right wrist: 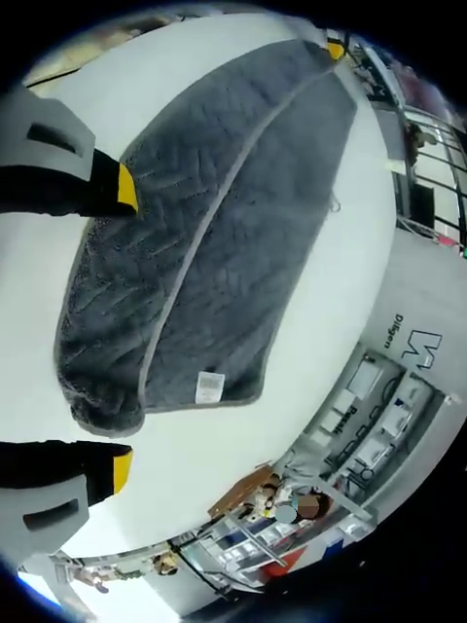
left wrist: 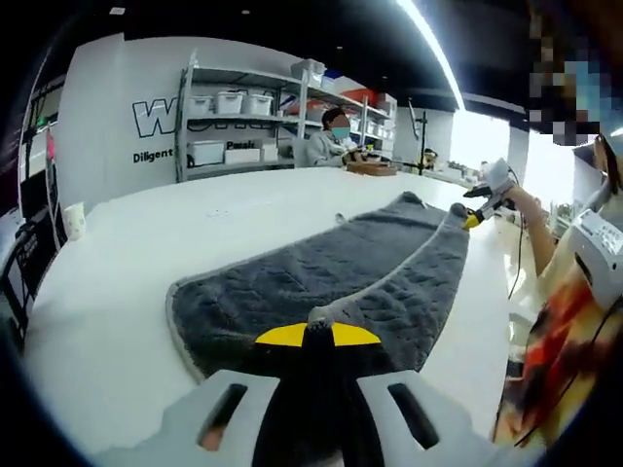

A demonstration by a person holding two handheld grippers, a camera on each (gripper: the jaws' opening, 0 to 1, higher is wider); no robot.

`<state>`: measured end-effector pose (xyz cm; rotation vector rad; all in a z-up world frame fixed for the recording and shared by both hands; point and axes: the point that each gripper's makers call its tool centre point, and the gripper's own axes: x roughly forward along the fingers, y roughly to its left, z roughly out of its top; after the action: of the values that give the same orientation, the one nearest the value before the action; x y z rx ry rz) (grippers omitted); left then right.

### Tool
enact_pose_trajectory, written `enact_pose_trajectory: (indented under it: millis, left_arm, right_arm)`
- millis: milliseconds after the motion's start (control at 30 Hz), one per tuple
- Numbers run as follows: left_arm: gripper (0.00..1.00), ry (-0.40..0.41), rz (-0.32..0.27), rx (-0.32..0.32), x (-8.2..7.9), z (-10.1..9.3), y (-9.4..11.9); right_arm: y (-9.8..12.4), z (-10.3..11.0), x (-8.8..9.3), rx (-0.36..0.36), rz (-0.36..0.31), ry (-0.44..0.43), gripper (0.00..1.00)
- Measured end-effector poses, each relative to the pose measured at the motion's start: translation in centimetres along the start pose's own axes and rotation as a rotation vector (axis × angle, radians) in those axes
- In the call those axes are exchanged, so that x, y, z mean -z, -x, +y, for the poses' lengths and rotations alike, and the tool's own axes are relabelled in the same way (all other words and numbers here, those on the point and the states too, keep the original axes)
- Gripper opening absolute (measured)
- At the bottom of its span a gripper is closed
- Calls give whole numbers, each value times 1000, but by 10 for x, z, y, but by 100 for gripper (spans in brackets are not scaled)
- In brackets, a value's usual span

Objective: Open the folded towel by lifting each exposed corner and separating the folded layers until the towel lies flat within the target outline without major curled edges

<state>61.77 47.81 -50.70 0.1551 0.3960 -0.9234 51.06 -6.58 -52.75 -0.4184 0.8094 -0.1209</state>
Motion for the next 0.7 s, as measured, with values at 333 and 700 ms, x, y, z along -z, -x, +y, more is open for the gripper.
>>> enact_pose_trajectory:
  millis: [333, 700]
  left_arm:
    - [5, -137, 17, 34, 5, -21, 15]
    - [5, -211, 55, 90, 27, -39, 26]
  right_arm:
    - [5, 5, -6, -2, -7, 14, 98]
    - [9, 9, -11, -2, -14, 27, 98]
